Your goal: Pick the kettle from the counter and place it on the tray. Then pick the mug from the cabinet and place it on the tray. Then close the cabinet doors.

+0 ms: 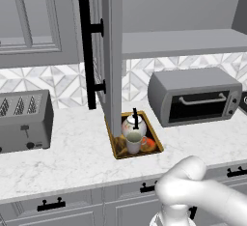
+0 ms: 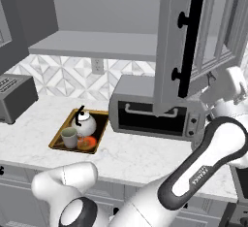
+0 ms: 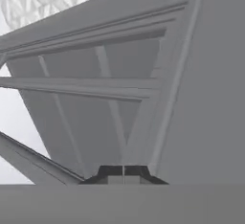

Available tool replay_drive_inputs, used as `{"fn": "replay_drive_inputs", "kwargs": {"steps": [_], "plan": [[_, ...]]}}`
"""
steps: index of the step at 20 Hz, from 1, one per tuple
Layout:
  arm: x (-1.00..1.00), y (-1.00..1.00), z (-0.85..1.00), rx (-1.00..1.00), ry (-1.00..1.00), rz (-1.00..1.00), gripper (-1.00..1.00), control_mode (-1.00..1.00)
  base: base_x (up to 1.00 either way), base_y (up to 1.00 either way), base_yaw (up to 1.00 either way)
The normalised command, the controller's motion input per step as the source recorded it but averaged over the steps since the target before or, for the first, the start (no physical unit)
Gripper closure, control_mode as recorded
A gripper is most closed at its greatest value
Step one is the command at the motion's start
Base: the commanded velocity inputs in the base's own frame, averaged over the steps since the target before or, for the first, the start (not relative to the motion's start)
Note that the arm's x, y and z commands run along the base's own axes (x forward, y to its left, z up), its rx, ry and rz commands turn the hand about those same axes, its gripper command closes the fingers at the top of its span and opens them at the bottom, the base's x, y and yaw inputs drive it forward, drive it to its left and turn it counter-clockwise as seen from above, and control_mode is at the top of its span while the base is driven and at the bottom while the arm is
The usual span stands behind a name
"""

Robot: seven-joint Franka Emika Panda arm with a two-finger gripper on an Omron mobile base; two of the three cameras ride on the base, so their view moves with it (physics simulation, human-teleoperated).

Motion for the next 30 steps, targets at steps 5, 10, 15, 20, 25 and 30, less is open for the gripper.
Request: {"fn": "replay_drive_inputs", "kwargs": {"steps": [5,10,15,20,25,30], "plan": [[0.49,0.80,0.02,-0.02,0.29,-0.03,1.00,-1.00,0.00,0.00,0.00],[0.38,0.67,-0.02,-0.03,0.08,-0.05,1.00,-1.00,0.00,0.00,0.00],[0.42,0.75,-0.05,-0.07,0.10,-0.09,1.00,-1.00,0.00,0.00,0.00],[0.50,0.74,-0.04,-0.06,0.14,-0.11,1.00,-1.00,0.00,0.00,0.00],[0.52,0.55,-0.05,-0.03,0.18,-0.06,1.00,-1.00,0.00,0.00,0.00],[0.63,0.54,-0.08,-0.02,0.20,-0.01,1.00,-1.00,0.00,0.00,0.00]]}}
